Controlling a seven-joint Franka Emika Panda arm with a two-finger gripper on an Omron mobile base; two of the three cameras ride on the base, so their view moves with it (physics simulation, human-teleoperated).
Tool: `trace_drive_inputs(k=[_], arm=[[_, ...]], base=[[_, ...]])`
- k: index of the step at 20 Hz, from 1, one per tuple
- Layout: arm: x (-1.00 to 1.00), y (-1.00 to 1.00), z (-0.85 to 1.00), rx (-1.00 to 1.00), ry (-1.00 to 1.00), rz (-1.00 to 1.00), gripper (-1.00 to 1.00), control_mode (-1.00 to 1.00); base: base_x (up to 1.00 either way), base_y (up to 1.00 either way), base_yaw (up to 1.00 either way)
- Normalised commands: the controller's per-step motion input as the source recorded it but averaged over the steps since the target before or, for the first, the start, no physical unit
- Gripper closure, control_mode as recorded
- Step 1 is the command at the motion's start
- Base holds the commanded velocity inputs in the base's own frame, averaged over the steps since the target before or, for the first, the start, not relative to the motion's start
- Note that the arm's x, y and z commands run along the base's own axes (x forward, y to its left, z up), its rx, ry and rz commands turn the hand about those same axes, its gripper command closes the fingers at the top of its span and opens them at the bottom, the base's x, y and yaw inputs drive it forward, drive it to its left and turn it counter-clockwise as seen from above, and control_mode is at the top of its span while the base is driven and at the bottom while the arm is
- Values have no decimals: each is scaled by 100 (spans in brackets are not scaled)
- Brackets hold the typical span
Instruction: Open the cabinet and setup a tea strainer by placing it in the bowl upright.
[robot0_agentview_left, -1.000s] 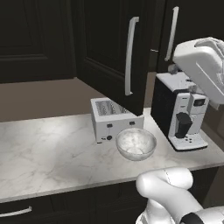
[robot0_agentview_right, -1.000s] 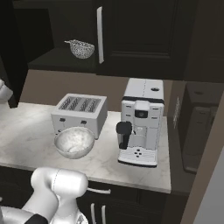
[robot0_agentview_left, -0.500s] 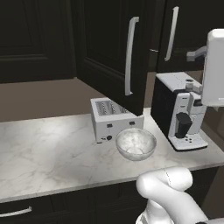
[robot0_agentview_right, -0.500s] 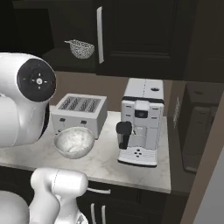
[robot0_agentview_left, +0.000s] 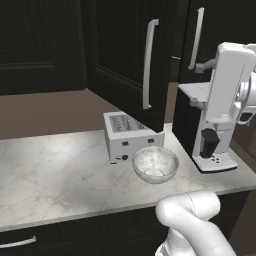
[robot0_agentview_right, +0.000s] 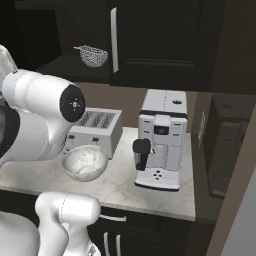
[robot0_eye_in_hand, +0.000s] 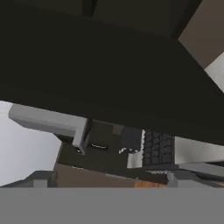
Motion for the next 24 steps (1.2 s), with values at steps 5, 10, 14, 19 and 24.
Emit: trace_drive_inputs(k=[5, 10, 14, 19, 24], arm=[[44, -13, -1, 8, 4, 3, -100, -100], [20, -24, 0, 4, 2, 4, -100, -100], [16, 0, -8, 0, 5, 5, -100, -100], [27, 0, -10, 0, 6, 7, -100, -100], [38, 0, -12, 0, 8, 7, -100, -100]], base=[[0, 0, 0], [0, 0, 0], [0, 0, 0], [0, 0, 0], [0, 0, 0]])
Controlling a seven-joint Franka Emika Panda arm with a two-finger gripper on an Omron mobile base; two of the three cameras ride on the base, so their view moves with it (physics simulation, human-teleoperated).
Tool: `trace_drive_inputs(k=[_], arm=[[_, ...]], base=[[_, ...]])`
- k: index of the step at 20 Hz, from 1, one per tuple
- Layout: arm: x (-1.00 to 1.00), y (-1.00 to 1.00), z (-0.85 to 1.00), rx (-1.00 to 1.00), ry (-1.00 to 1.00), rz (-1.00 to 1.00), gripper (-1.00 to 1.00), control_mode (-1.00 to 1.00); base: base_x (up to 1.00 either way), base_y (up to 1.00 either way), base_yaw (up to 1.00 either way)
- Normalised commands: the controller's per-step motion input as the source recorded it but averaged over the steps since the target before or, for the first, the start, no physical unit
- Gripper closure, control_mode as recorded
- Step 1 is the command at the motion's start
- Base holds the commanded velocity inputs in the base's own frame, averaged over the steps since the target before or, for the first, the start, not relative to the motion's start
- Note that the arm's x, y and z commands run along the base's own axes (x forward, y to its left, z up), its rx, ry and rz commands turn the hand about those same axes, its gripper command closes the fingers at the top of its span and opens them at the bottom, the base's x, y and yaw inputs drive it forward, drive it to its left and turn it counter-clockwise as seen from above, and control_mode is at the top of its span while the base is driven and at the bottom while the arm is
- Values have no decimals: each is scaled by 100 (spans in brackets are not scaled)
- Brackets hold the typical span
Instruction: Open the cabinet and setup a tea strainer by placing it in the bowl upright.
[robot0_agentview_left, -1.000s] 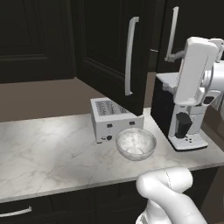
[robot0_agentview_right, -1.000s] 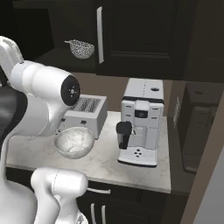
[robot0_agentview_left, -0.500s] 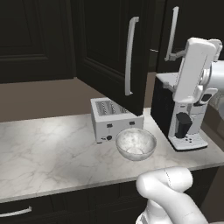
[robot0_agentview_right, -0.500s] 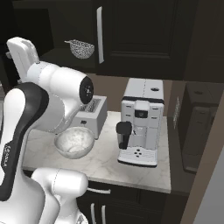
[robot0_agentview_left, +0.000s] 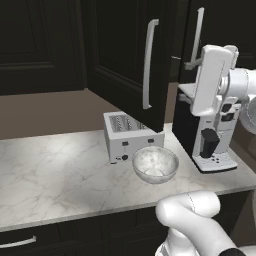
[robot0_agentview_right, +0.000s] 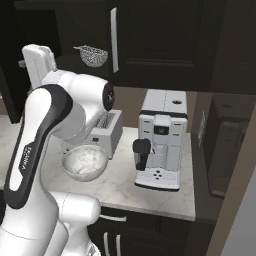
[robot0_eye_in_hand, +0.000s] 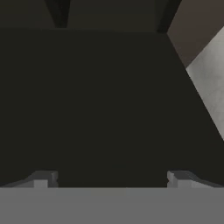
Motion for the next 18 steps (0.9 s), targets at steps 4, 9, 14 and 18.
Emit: trace_drive_inputs(k=[4, 9, 14, 18], arm=[[39, 23, -11, 0, 6, 7, -100, -100], [32, 38, -5, 0, 6, 6, -100, -100], [30, 50, -10, 0, 6, 5, -100, -100], [22, 36, -8, 0, 7, 7, -100, -100]], base=[[0, 0, 0], [0, 0, 0], [0, 0, 0], [0, 0, 0]])
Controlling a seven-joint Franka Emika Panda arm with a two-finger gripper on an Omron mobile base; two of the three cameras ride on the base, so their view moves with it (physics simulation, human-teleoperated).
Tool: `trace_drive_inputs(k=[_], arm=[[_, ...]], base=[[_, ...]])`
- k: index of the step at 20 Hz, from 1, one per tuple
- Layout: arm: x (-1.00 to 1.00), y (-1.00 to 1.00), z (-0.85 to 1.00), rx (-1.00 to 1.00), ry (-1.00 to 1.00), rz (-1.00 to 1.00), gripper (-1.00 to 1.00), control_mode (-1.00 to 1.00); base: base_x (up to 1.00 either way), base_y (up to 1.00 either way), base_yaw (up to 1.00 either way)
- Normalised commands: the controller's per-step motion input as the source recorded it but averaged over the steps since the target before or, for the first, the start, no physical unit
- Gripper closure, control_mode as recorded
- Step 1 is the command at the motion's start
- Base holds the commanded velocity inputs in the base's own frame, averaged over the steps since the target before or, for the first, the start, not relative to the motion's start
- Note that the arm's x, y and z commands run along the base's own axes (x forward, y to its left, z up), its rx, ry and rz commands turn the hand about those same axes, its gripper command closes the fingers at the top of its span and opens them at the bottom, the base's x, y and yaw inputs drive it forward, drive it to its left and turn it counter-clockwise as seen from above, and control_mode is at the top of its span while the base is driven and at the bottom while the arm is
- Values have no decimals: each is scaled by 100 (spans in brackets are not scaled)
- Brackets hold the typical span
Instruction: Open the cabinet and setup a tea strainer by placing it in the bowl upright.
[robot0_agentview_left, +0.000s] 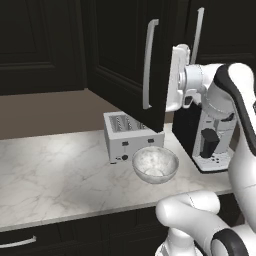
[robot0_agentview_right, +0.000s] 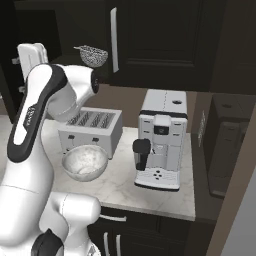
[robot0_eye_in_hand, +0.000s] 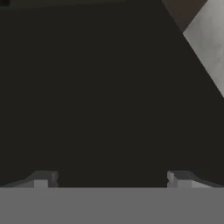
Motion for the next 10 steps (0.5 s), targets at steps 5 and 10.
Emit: trace_drive_inputs(k=[5, 10], arm=[[6, 43, -4, 0, 6, 9, -100, -100], [0, 51, 0, 0, 4, 7, -100, -100]], base=[[0, 0, 0], [0, 0, 0]])
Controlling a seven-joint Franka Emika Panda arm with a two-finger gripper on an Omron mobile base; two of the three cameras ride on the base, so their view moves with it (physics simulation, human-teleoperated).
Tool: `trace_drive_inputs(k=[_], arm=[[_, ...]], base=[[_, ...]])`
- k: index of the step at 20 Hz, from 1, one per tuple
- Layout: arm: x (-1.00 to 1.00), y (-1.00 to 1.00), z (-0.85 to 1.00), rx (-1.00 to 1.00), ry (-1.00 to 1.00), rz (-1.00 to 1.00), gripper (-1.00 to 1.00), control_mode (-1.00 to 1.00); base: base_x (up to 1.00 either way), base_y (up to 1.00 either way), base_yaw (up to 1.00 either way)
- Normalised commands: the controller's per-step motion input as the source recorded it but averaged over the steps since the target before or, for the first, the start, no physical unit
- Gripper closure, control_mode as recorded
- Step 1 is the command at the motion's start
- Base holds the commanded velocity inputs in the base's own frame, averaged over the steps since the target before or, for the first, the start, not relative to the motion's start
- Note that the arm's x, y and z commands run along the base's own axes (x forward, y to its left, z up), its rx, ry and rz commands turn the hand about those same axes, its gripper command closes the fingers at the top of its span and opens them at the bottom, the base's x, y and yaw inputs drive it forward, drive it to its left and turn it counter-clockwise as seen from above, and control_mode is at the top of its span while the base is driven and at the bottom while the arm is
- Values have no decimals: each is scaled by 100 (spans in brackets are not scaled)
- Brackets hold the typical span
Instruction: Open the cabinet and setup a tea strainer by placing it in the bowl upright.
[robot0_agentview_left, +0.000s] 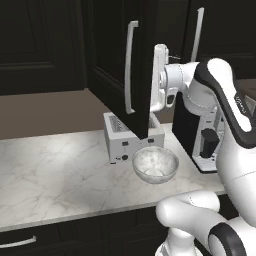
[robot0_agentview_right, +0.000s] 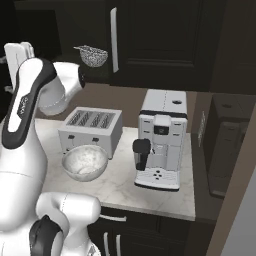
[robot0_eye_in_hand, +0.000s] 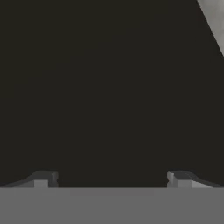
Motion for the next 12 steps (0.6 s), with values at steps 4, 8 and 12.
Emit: trace_drive_inputs(k=[4, 8, 12], arm=[[0, 58, 0, -3, 0, 5, -100, -100], [0, 38, 0, 0, 0, 1, -100, -100], [0, 39, 0, 0, 0, 0, -100, -100]], base=[[0, 0, 0], [0, 0, 0], [0, 0, 0]])
